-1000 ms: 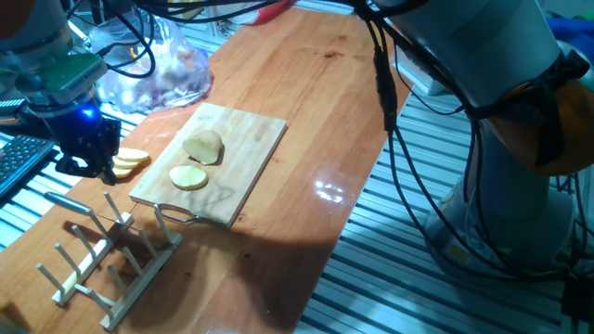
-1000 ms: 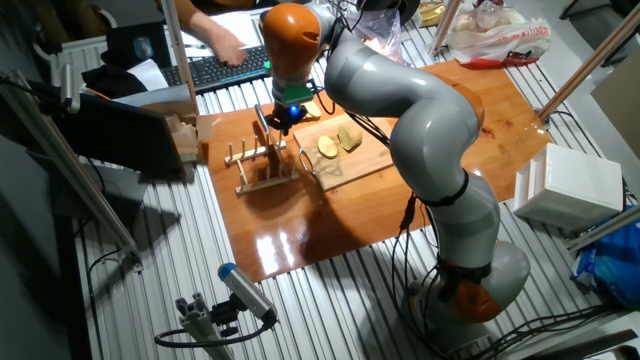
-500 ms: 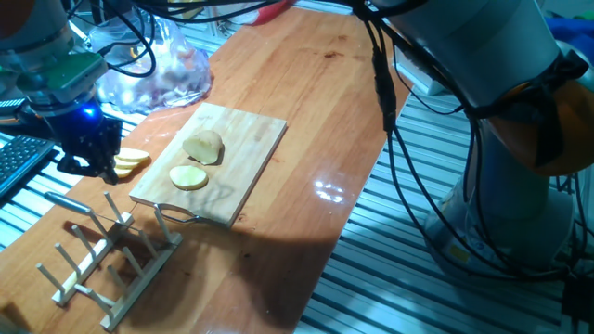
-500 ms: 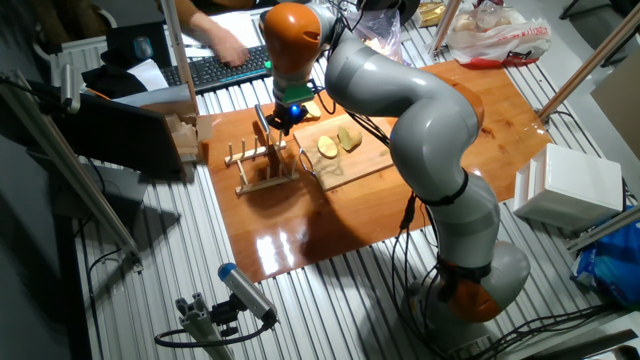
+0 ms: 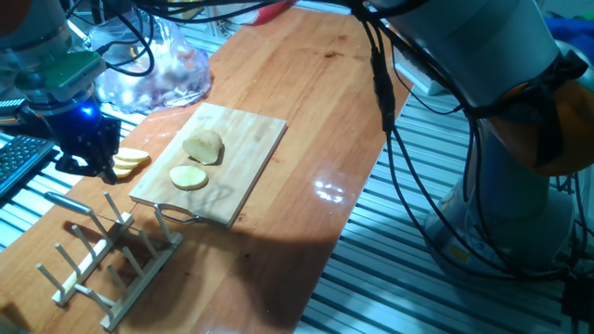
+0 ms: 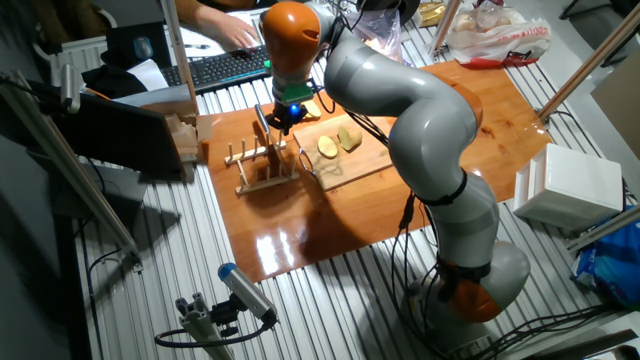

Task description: Chop the potatoes

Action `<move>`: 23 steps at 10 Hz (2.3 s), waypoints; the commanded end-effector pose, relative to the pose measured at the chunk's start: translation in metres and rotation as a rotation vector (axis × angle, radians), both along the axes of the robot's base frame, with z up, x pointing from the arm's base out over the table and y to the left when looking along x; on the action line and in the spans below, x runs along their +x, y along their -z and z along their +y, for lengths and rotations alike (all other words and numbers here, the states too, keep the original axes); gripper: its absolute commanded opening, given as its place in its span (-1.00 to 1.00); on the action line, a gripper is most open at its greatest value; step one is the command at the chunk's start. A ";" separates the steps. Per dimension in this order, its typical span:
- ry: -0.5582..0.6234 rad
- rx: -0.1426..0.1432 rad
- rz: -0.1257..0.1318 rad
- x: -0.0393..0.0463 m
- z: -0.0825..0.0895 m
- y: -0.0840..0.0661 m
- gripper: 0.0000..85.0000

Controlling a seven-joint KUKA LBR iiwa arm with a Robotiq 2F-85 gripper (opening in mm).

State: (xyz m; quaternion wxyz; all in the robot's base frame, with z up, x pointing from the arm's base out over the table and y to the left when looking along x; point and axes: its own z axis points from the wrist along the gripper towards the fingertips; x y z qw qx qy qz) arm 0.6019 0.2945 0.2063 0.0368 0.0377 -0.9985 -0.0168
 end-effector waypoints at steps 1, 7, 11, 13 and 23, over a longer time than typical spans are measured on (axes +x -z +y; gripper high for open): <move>0.000 -0.005 0.000 0.0006 0.000 0.000 -1.00; -0.011 -0.035 -0.002 -0.0001 0.004 -0.006 -1.00; -0.015 -0.038 0.009 -0.0017 0.002 -0.008 -1.00; -0.014 -0.033 0.011 -0.0014 0.001 -0.007 -1.00; -0.012 -0.026 0.014 -0.0028 0.001 -0.003 -1.00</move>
